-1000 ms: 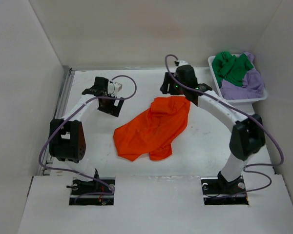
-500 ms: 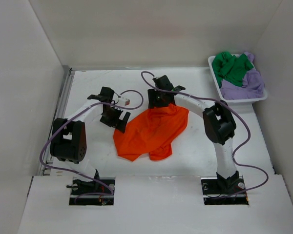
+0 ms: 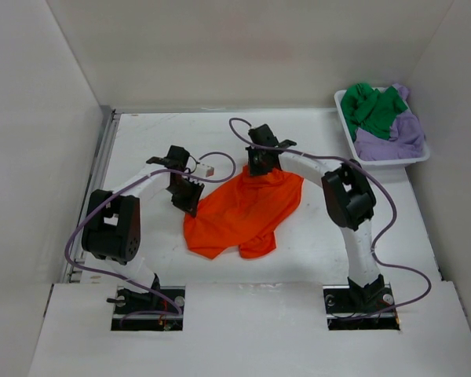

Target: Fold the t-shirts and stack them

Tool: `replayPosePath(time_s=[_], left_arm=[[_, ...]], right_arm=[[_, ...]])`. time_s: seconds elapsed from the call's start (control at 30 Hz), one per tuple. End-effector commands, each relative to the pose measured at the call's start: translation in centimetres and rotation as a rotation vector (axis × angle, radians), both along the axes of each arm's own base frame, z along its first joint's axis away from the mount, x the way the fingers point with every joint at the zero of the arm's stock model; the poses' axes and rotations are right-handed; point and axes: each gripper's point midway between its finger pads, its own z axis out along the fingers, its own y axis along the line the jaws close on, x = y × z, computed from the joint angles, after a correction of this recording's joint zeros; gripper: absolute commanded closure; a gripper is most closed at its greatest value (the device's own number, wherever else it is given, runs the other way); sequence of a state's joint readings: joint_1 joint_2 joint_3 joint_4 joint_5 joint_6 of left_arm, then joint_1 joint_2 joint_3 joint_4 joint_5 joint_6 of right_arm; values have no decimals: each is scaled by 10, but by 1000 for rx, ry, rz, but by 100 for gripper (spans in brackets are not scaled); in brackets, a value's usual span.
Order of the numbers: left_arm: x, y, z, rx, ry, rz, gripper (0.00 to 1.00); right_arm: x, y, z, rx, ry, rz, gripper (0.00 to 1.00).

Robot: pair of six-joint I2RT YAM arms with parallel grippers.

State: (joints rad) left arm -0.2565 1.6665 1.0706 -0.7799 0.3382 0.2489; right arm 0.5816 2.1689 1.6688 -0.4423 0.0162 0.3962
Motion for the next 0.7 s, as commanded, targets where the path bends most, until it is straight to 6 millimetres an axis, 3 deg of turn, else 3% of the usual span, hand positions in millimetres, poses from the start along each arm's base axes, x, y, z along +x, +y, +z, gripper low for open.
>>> replayPosePath(time_s=[0.0,0.03,0.1,0.13,0.2,0.3,0.43,0.67], left_arm=[[13,1,7,12,-50,16,95],[15,2,9,16,-59,17,95],[17,1,12,14,-70,18,95],[17,1,13,14,-71,19,95],[16,1,12,12,-65,24,94],[13,0,10,10,-54,31,92],[12,3,9,3,-50,50,92],[12,5,9,-3,-52,62,92]], right_arm=[[17,1,38,47,-83,-25,100],[17,3,45,62,-95,-21,98],[18,10,60,94,-124,3,70],[19,12,64,101,-134,6,61],[14,22,63,99,-134,21,53],[11,24,44,61,-104,9,48],[11,14,22,-4,-73,-40,48],[4,21,15,-14,-64,-14,45]])
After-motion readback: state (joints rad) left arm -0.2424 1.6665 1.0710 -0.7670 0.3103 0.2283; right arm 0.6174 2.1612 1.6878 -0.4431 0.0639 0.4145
